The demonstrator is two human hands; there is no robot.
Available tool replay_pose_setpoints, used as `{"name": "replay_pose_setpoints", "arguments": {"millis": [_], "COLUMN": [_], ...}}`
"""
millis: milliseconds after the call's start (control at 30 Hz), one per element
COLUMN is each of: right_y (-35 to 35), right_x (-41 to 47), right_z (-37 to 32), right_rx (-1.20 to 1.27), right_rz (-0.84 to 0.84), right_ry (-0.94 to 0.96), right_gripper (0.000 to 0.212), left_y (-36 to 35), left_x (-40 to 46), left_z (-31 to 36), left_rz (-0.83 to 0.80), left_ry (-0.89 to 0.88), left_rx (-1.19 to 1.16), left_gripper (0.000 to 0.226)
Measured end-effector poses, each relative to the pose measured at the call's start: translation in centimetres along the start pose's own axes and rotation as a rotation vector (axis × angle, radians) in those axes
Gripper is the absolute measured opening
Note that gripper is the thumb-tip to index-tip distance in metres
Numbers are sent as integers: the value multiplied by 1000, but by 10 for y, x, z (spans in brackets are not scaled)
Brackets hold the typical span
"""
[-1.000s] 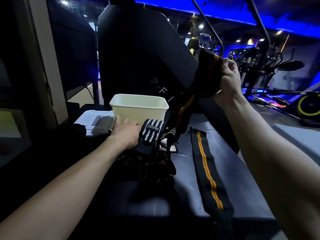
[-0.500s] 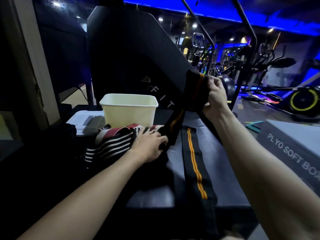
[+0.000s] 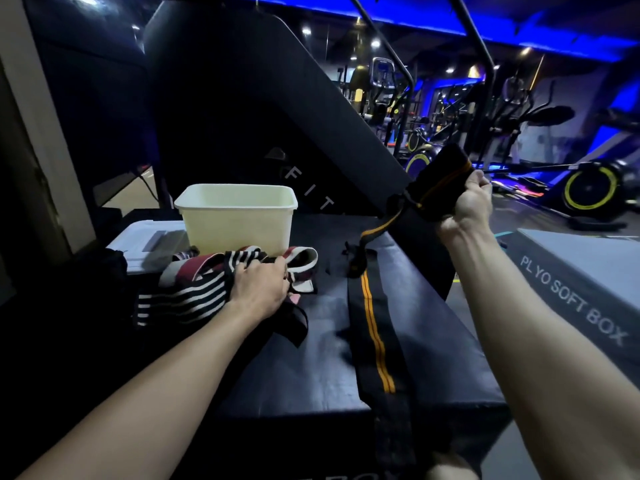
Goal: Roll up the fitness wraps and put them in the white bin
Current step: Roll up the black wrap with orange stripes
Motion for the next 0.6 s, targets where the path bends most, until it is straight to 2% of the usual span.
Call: {"name": "replay_pose_setpoints", "arguments": {"millis": [67, 133, 200, 267, 333, 367, 467, 533, 600], "right_y": [2, -5, -13, -22, -33, -39, -62, -74, -81], "right_x": [-1, -3, -8, -15, -26, -33, -55, -65, -74], "right_z": [-5, -4, 1, 7, 12, 12, 11, 16, 20], "right_rx": [7, 9, -64, -132, -184, -205, -191, -179, -186], "right_rz": [-37, -129, -196, -268, -342, -371, -471, -540, -561], "right_ry": [-19, -66, -159, -269, -382, -423, -484, -516, -551], "right_gripper": [15, 13, 24, 31, 39, 42, 44, 55, 53], "left_y": [2, 2, 6, 24, 56, 69, 90, 95, 99], "left_x": [3, 6, 5, 1, -5, -9, -14, -18, -22], "left_z": [0, 6, 14, 27, 40, 46, 72, 87, 92], "left_rz": [-37, -110, -171, -94, 74, 101, -23, -113, -125], "left_ry": [27, -20, -87, -167, -274, -323, -469, -521, -536], "left_rx": [-69, -64, -57, -147, -453, -648, -1067, -1216, -1308], "left_gripper": [22, 24, 34, 38, 38, 40, 55, 51, 42]}}
Point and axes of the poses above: each hand's wrist, its own x-axis towards the middle knuckle, its own y-axis out of the back of the hand, z = x × y, the point moved 9 cm from there along x, towards the middle knuckle, and after that the axes turned 10 degrees about -z, right-handed, at the moved point
